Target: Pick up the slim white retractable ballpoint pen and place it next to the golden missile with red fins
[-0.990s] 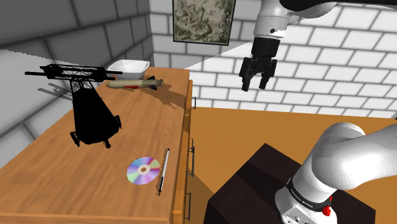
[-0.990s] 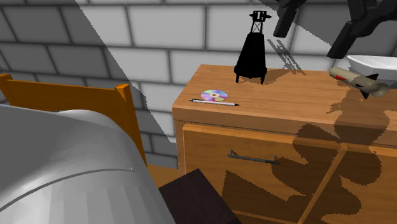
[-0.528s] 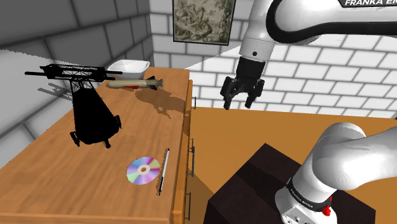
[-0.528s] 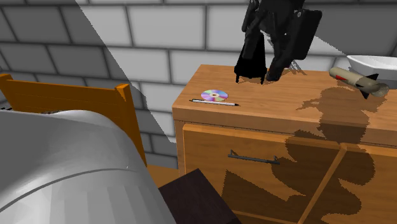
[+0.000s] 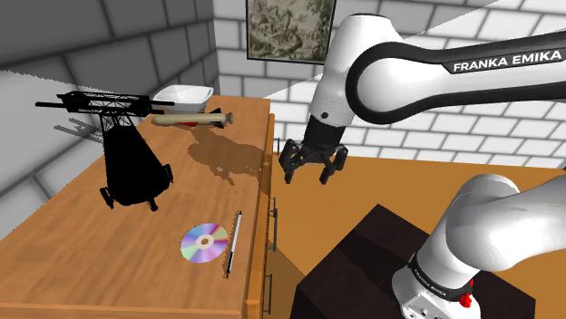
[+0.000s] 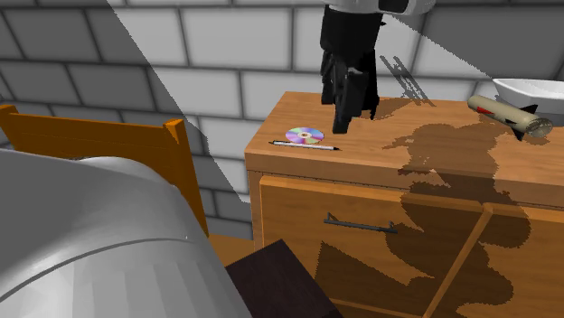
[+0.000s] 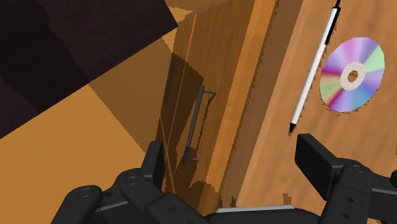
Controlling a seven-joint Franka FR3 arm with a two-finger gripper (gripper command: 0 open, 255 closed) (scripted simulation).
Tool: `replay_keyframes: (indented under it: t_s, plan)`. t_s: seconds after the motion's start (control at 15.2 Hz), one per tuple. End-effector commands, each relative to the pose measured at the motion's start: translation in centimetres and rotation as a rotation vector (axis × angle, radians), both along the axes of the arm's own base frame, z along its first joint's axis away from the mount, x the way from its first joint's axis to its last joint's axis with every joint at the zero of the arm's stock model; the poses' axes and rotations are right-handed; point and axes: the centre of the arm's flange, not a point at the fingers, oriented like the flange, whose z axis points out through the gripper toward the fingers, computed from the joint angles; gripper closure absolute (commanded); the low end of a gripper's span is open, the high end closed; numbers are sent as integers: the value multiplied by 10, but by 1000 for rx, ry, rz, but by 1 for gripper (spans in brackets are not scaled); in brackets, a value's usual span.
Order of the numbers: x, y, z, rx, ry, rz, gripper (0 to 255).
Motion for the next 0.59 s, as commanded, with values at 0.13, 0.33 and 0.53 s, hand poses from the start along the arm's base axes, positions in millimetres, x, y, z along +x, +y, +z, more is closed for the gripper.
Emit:
replay_keyframes:
  t_s: [0.13,0.33,0.53]
  plan:
    - [11,42,-32,8,-35,-88,0]
    - [22,72,-53,12,-60,-151,0]
    - [35,101,-74,17,-84,-214,0]
